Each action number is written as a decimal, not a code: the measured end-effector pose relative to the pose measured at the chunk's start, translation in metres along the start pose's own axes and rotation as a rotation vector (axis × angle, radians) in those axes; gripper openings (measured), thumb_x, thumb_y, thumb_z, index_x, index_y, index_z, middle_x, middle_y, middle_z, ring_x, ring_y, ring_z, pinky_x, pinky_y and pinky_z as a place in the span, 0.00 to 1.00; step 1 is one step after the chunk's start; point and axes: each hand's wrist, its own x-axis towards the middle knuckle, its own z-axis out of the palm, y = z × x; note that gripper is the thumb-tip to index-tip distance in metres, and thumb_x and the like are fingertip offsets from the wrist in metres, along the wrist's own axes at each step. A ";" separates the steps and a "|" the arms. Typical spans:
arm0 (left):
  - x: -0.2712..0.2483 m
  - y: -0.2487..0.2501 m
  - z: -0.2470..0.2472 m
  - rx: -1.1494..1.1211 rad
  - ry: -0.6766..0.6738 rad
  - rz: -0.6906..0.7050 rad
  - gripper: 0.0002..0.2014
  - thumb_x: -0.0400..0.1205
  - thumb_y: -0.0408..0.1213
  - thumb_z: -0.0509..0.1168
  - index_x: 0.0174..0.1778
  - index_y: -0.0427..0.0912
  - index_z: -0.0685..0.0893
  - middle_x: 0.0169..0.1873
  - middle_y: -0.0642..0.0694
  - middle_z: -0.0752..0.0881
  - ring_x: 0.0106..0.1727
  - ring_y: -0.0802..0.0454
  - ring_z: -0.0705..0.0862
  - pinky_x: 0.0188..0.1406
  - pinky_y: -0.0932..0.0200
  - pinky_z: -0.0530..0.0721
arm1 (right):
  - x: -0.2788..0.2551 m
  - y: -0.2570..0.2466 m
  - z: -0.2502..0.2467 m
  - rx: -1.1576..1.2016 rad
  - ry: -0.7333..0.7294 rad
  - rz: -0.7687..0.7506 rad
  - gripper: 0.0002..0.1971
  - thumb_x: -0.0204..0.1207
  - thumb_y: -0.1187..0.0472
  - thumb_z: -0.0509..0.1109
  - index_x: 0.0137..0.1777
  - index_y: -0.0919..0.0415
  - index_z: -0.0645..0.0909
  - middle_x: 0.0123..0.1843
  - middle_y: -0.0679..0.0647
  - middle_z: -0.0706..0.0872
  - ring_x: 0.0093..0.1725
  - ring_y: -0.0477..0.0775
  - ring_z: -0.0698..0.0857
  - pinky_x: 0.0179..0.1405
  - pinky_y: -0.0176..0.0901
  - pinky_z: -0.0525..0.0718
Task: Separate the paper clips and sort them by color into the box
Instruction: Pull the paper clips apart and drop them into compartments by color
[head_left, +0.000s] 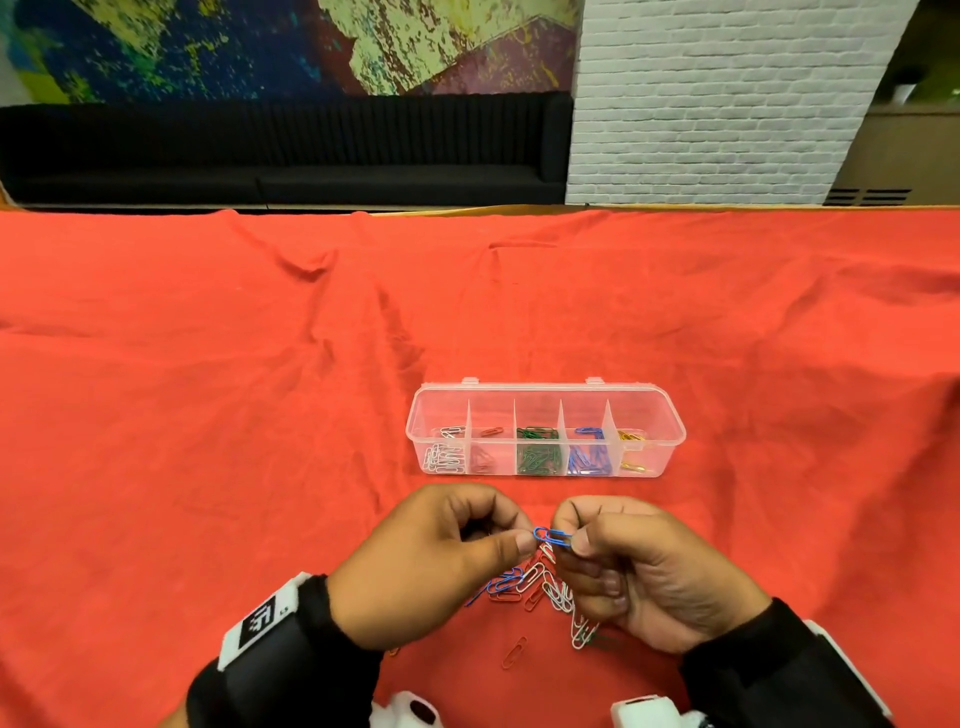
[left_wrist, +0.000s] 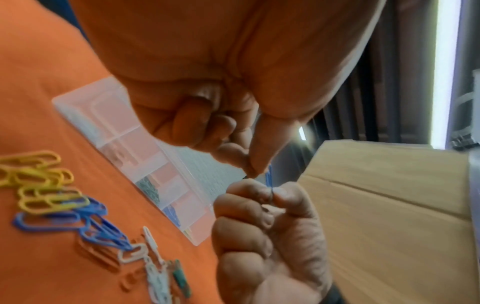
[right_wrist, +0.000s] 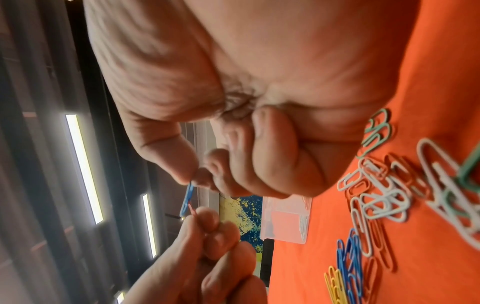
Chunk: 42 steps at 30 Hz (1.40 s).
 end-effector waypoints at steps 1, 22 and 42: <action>0.000 0.000 -0.001 -0.062 -0.016 -0.033 0.07 0.81 0.37 0.71 0.43 0.37 0.86 0.28 0.48 0.79 0.26 0.57 0.72 0.26 0.62 0.72 | 0.000 0.000 -0.001 0.011 0.002 -0.004 0.05 0.60 0.67 0.69 0.32 0.62 0.75 0.24 0.52 0.64 0.22 0.45 0.56 0.21 0.36 0.50; 0.004 0.004 0.007 -0.487 0.101 -0.087 0.15 0.71 0.30 0.78 0.51 0.36 0.83 0.32 0.38 0.89 0.21 0.56 0.74 0.17 0.67 0.68 | 0.003 0.000 -0.003 0.066 -0.065 0.130 0.08 0.62 0.66 0.68 0.39 0.65 0.72 0.28 0.54 0.62 0.22 0.45 0.58 0.20 0.36 0.50; 0.001 0.009 0.009 -0.311 0.102 0.108 0.19 0.77 0.29 0.68 0.63 0.45 0.78 0.38 0.48 0.84 0.32 0.57 0.74 0.28 0.65 0.72 | 0.004 0.000 0.000 0.134 -0.123 0.126 0.06 0.61 0.64 0.65 0.33 0.61 0.68 0.27 0.53 0.60 0.23 0.46 0.55 0.20 0.37 0.49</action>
